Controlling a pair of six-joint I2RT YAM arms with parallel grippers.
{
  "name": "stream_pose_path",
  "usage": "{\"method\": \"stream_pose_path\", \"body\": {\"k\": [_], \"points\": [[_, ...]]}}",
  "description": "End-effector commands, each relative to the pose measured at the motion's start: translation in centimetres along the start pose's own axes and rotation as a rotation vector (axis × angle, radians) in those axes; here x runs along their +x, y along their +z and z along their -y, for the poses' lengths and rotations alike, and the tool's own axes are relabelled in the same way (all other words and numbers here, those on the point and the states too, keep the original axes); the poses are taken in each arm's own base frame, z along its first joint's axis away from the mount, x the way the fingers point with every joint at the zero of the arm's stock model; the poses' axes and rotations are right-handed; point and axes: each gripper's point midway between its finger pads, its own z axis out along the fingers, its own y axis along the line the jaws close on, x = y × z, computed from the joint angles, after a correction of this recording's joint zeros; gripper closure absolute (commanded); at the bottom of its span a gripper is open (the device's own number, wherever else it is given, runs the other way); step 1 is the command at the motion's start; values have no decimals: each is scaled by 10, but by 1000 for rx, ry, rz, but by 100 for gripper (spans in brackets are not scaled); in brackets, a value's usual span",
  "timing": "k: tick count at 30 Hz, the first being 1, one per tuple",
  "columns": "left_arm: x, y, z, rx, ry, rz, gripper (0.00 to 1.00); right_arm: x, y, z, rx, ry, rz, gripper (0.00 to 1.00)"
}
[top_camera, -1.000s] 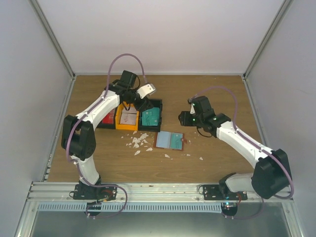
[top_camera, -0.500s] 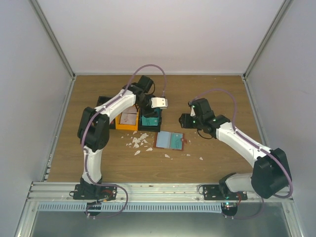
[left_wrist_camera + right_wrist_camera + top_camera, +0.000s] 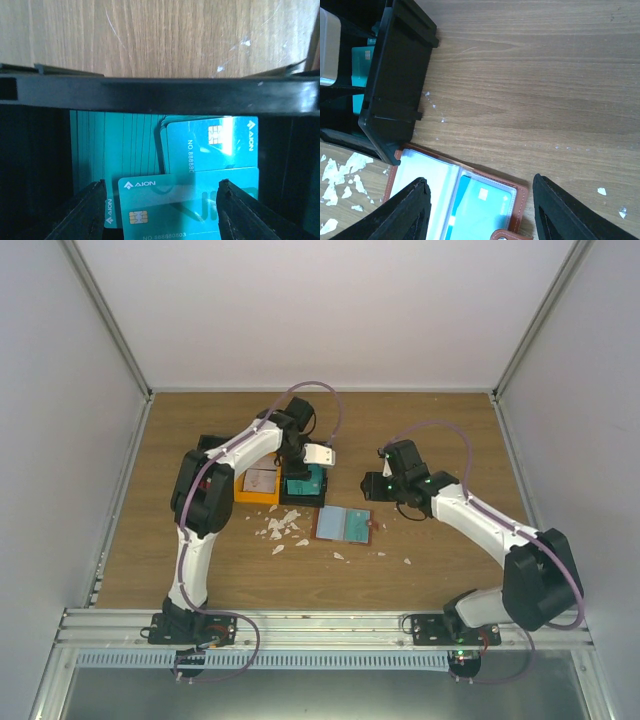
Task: Put the credit cards into the card holder
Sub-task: Pick up the credit card from the storage box.
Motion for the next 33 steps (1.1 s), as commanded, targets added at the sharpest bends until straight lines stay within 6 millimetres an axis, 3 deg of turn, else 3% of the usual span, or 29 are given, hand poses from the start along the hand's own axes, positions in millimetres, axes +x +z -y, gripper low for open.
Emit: {"method": "stream_pose_path", "body": {"k": [1, 5, 9, 12, 18, 26, 33], "points": [[21, 12, 8, 66, -7, -113, 38, -1, 5, 3, 1, -6, 2, 43], [33, 20, 11, 77, -26, -175, 38, 0, 5, 4, 6, -12, -4, 43], [32, 26, 2, 33, -12, -164, 36, 1, 9, 4, 8, -11, -15, 43], [35, 31, 8, 55, -14, -170, 36, 1, 12, 3, 5, -7, -21, 43], [38, 28, 13, 73, -33, -190, 35, 1, 14, 3, 4, -15, -27, 43], [34, 25, 17, 75, -41, -204, 16, -1, 16, 2, 1, -18, -26, 43], [32, 20, 22, 86, -30, -215, 26, 1, 14, 3, 3, -23, -26, 43]]}}
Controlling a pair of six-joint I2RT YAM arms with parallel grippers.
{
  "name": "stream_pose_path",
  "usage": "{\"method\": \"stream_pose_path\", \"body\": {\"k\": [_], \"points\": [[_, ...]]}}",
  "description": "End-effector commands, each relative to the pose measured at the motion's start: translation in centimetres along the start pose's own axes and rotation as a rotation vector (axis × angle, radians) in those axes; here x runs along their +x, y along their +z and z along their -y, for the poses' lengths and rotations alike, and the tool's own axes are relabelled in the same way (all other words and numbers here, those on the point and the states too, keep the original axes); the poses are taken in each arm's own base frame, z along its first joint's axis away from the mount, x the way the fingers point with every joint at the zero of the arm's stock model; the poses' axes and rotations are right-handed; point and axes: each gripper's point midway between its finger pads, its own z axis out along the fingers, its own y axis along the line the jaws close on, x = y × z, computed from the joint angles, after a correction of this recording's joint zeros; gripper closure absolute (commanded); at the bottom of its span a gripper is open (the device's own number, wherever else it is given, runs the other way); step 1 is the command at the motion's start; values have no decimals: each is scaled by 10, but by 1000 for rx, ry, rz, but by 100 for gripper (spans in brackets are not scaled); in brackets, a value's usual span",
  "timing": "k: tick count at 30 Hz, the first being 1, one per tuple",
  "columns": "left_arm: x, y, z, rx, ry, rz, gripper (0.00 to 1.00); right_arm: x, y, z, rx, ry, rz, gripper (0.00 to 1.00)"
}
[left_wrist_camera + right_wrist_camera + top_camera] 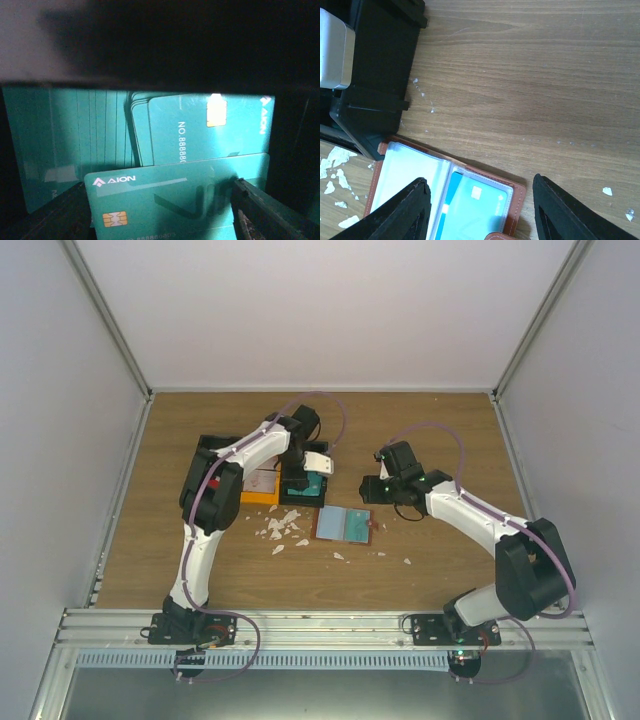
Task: Put the credit cards into the card holder
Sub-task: Pick up the credit card from the storage box.
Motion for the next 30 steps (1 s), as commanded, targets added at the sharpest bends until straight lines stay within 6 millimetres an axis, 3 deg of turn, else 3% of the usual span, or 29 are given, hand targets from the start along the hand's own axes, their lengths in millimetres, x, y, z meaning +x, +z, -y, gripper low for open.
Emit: {"method": "stream_pose_path", "body": {"k": [1, 11, 20, 30], "points": [[5, 0, 11, 33, 7, -37, 28, -11, -5, -1, -8, -8, 37, 43], [-2, -26, 13, 18, 11, -2, 31, -12, -7, -1, -6, -10, 43, 43], [-4, -33, 23, 42, 6, 11, 37, -10, -6, 0, -4, -8, 39, 43], [4, -6, 4, -31, 17, -55, 29, -6, -4, 2, 0, -4, 28, 43]]}}
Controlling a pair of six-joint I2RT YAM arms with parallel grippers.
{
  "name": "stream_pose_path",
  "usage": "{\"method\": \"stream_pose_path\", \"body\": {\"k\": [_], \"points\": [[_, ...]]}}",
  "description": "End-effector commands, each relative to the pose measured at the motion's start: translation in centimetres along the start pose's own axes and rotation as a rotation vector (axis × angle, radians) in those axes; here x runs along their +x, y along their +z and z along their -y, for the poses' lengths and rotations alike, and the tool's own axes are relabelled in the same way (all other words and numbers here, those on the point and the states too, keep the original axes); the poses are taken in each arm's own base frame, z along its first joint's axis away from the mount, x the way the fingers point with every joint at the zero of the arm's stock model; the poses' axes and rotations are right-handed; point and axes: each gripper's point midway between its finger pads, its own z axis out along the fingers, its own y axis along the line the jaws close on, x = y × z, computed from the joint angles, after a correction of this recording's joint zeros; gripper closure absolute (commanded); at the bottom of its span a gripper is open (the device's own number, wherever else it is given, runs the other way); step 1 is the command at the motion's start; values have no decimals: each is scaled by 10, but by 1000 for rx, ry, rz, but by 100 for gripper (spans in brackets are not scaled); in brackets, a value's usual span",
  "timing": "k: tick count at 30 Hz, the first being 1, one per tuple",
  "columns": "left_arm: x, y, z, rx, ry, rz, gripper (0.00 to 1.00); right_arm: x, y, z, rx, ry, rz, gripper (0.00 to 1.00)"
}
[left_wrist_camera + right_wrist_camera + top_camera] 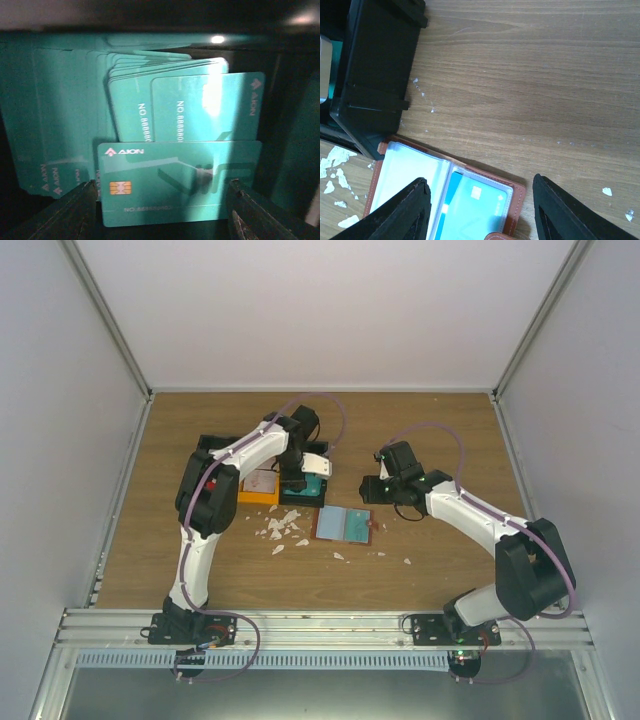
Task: Put the credit cards into the card holder
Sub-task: Pick up the credit card from the storage box.
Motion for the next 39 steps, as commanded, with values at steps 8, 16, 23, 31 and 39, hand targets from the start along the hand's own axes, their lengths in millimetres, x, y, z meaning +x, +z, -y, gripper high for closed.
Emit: {"method": "stream_pose_path", "body": {"k": [8, 16, 23, 31, 39], "points": [[2, 26, -11, -31, 20, -43, 25, -6, -1, 2, 2, -2, 21, 43], [3, 25, -3, 5, 7, -40, 35, -6, 0, 2, 4, -5, 21, 43], [3, 8, 0, -7, 0, -42, 46, -7, -1, 2, 3, -4, 26, 43], [5, 1, 4, -3, -20, -50, 55, -7, -2, 2, 2, -5, 28, 43], [1, -13, 8, -13, -25, -36, 52, -7, -2, 2, 2, -6, 30, 43]]}}
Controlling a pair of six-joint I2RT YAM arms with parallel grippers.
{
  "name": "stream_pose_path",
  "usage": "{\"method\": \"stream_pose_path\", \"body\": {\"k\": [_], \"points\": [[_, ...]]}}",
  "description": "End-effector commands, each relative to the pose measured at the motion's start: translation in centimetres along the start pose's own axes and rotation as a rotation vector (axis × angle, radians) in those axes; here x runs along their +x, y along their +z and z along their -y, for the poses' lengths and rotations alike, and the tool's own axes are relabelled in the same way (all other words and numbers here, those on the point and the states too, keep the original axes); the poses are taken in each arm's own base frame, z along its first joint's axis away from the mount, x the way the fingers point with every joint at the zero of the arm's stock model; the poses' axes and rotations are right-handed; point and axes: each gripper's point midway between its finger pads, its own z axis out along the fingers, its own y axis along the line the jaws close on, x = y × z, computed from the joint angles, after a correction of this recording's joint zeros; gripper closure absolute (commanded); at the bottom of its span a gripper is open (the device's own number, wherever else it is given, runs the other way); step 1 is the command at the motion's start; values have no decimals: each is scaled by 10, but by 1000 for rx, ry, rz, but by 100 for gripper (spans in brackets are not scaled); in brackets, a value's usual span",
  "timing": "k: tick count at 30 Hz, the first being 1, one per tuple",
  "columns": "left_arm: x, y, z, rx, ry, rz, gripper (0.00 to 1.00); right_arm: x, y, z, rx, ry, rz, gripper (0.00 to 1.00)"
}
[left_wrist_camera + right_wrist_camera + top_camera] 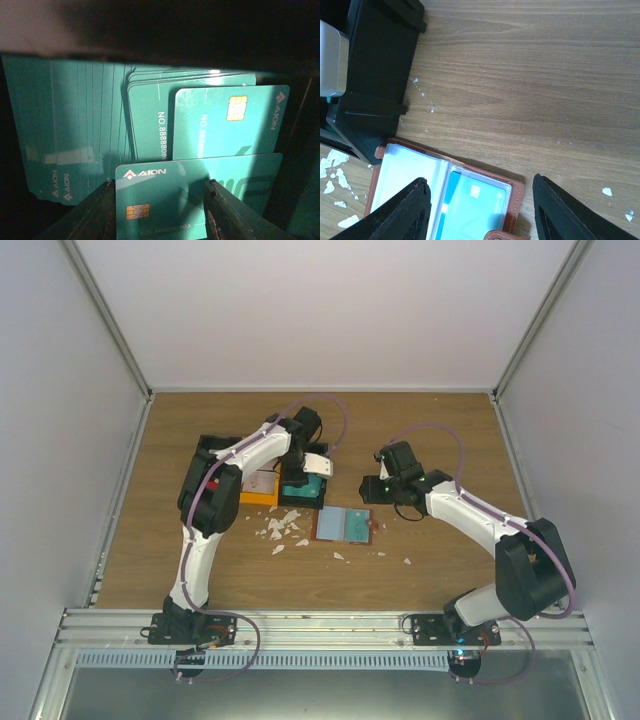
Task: Put the credit cards into the card holder
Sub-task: Pick up the credit card from the storage box.
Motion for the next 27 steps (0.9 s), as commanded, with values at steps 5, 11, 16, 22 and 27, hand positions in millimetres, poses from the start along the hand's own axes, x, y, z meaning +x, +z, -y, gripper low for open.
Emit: {"method": "stream_pose_path", "body": {"k": [5, 11, 16, 22, 27], "points": [[2, -28, 20, 27, -9, -5, 52, -8, -3, 1, -1, -5, 34, 43], [2, -32, 27, 46, -38, 9, 57, -10, -7, 0, -3, -7, 42, 43], [-1, -41, 36, 75, -68, 36, 56, -10, -8, 0, -4, -6, 49, 43], [0, -49, 47, 85, -88, 46, 55, -9, -11, 1, -4, -6, 53, 43], [0, -55, 55, 86, -95, 49, 56, -8, -13, 1, -8, -5, 59, 43]]}}
